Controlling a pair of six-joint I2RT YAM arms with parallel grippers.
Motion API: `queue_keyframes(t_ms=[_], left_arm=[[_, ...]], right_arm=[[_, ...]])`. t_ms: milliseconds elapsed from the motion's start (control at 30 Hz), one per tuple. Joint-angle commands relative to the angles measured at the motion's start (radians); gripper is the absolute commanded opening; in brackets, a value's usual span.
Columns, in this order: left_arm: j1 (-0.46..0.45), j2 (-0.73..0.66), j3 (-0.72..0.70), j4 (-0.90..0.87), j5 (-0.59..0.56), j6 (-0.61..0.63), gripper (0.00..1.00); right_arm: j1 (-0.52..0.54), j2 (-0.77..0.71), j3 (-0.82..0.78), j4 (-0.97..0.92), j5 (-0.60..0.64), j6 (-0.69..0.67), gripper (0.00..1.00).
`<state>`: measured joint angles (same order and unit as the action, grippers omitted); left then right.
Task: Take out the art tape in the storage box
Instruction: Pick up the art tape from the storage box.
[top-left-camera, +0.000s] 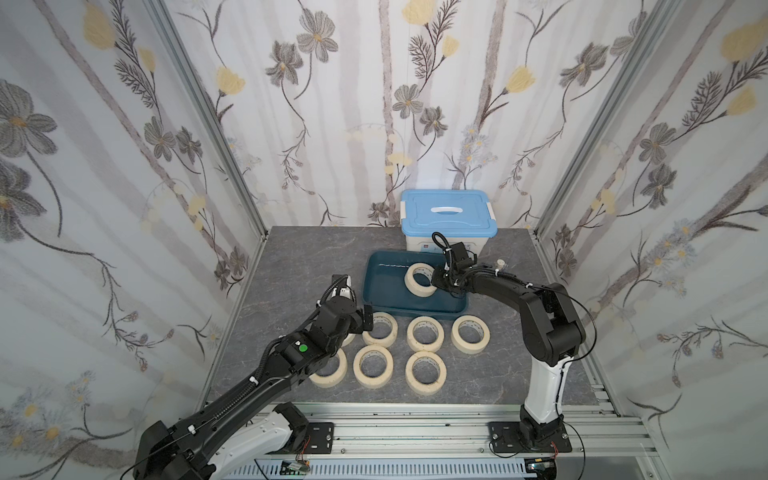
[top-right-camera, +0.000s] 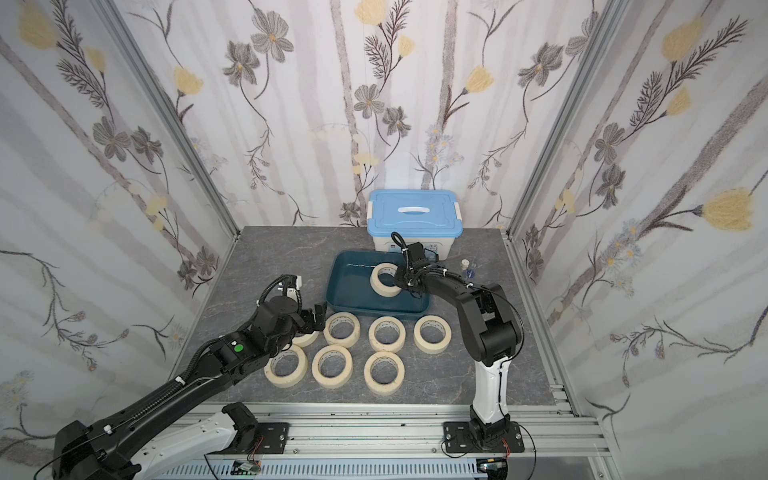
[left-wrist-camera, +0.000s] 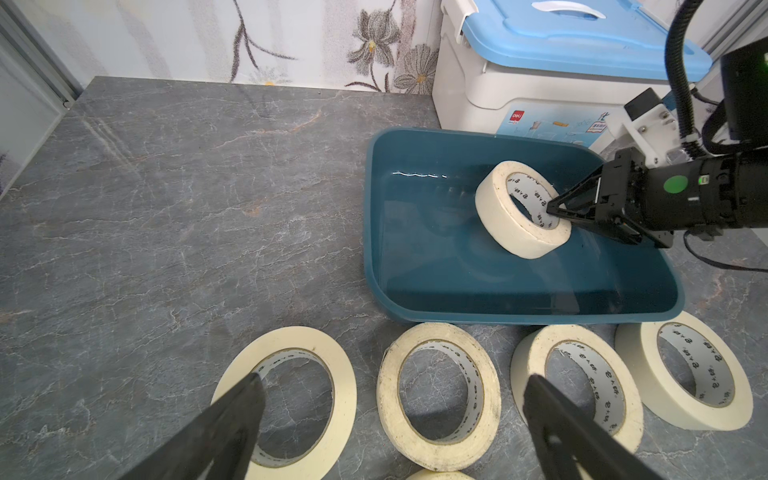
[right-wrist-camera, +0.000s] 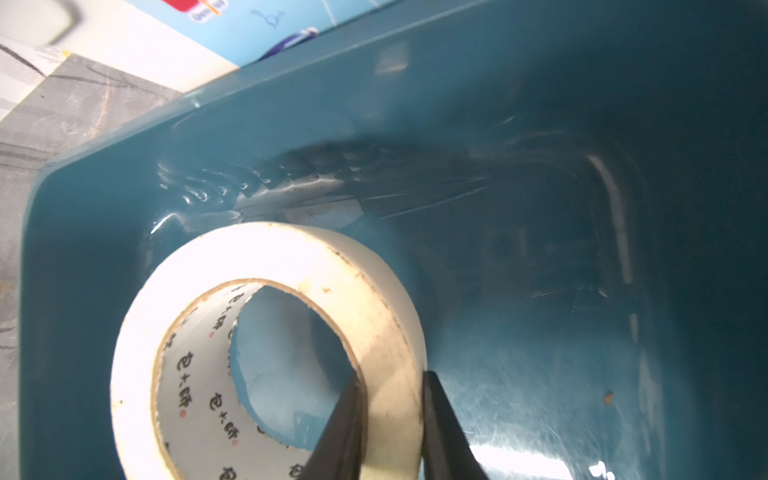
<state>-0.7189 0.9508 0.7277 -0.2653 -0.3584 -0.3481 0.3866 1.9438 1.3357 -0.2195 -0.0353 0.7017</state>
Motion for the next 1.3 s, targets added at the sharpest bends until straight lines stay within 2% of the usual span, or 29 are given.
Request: queue_keyframes(t_ms=[0,333,600,833,1267], left_arm=[[0.001,0.004,0.010,0.006,-0.013,-0.014,1.00],[0.001,0.026,0.023,0.019,-0.014,-0.009,1.00],[0.000,0.039,0.027,0.036,-0.014,0.002,1.00],[0.001,0.052,0.032,0.065,-0.007,0.009,1.00],[0.001,0.108,0.065,0.122,-0.007,0.050,1.00]], right_arm=[[0.007,-0.050,-0.029,0.040,-0.012,-0.026,0.20],[0.020,-0.222,-0.167,0.033,-0.031,-0.053,0.20],[0.025,-0.416,-0.272,-0.061,-0.035,-0.107,0.20],[0.039,-0.602,-0.378,-0.188,0.009,-0.153,0.21],[0.058,-0.876,-0.469,-0.526,0.096,-0.202,0.21]])
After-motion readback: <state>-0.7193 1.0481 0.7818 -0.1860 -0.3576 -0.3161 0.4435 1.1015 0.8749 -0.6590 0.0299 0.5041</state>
